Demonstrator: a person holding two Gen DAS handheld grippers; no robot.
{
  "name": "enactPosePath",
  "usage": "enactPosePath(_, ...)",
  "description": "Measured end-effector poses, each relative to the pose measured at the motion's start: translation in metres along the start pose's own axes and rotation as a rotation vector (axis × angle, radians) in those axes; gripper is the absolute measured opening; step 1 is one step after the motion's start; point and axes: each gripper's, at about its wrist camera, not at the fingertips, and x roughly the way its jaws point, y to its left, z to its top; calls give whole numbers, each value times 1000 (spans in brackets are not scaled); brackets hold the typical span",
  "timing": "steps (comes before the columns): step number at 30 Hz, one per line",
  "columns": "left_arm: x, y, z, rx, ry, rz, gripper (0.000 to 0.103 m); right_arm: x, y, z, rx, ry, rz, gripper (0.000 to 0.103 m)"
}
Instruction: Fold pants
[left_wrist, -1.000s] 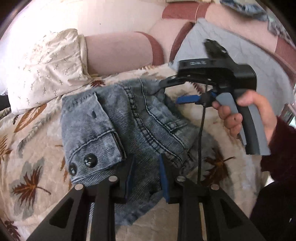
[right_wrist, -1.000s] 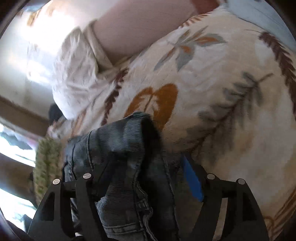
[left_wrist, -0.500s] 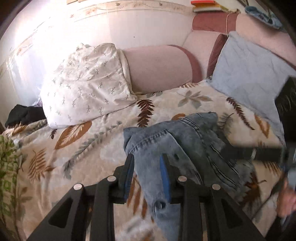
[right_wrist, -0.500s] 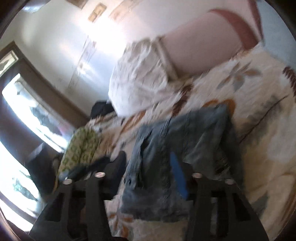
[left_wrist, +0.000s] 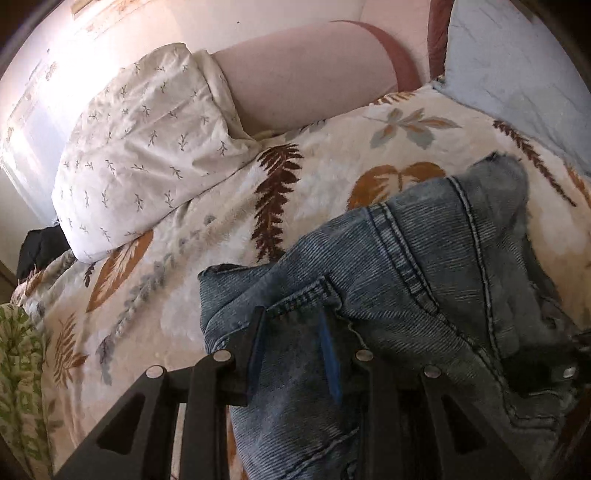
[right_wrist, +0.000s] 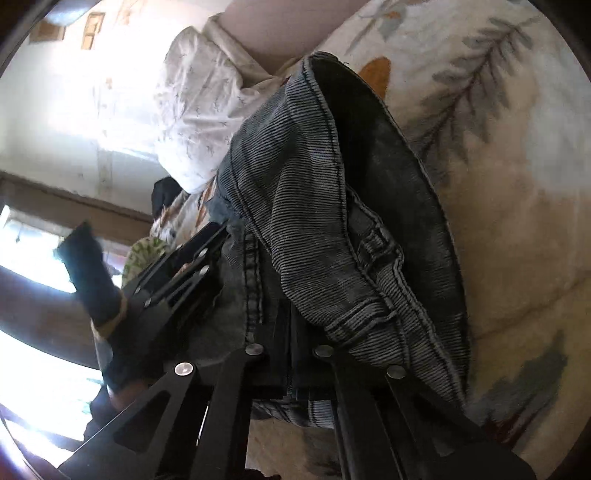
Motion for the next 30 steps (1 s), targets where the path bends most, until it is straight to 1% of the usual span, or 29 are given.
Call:
enactPosePath(2, -2, 5, -1, -42, -23, -16, 30, -2, 1, 3, 1, 7, -4, 0)
enactPosePath(3, -2, 8, -2, -62, -27, -27, 31, -9, 2, 6, 13, -15, 1, 9)
enactPosePath(4, -4, 11, -3, -76, -37, -35, 31, -18, 4, 9, 16, -50, 4, 9)
enactPosePath(5, -8, 13, -4, -87, -50, -43, 32, -31, 7, 13, 5, -105, -4, 9)
enactPosePath(6, -13, 15, -5, -104, -65, -53, 32, -41, 10, 17, -10, -148, -6, 13)
enactPosePath(7, -19, 18, -6, -120, -75, -66, 33, -47, 12, 20, -17, -177, -8, 24)
enactPosePath(9, -31, 21, -7, -137, -86, -91, 33, -53, 8, 28, 3, -206, -28, 35)
enactPosePath(10, -39, 22, -8, -141, -98, -108, 33, -53, 3, 31, 31, -217, -34, 35)
enactPosePath(12, -51, 21, -12, -139, -116, -132, 39, -47, -8, 39, 84, -226, -18, 35)
enactPosePath(14, -60, 16, -18, -116, -126, -140, 39, -43, -16, 47, 111, -225, 11, 37)
enactPosePath(16, -66, 12, -25, -102, -130, -161, 39, -37, -18, 52, 107, -237, -4, 45)
enactPosePath(17, -68, 11, -28, -96, -135, -167, 39, -33, -18, 56, 113, -256, -3, 45)
enactPosePath(18, -71, 11, -31, -88, -141, -170, 39, -24, -15, 60, 122, -263, 22, 45)
enactPosePath(19, -74, 10, -33, -81, -144, -173, 39, -18, -17, 62, 129, -251, 44, 45)
enactPosePath(20, -75, 9, -35, -76, -142, -178, 39, -17, -18, 63, 129, -242, 46, 44)
enactPosePath(21, -75, 8, -37, -70, -140, -180, 39, -15, -18, 64, 115, -236, 60, 36)
enactPosePath(22, -74, 7, -38, -63, -139, -175, 39, -14, -16, 65, 99, -229, 76, 25)
enactPosePath(23, -72, 6, -38, -58, -134, -171, 39, -12, -12, 66, 76, -222, 76, 19)
enactPosePath(24, -69, 5, -38, -59, -126, -171, 39, -15, -6, 66, 55, -231, 35, 8)
enactPosePath(25, -67, 5, -38, -67, -121, -174, 39, -19, -2, 65, 33, -248, -5, 7)
enactPosePath(27, -64, 5, -37, -87, -119, -183, 39, -33, 5, 63, 10, -310, -15, 6)
enactPosePath(30, -59, 1, -36, -69, -117, -181, 39, -57, 7, 62, -1, -391, -41, 6)
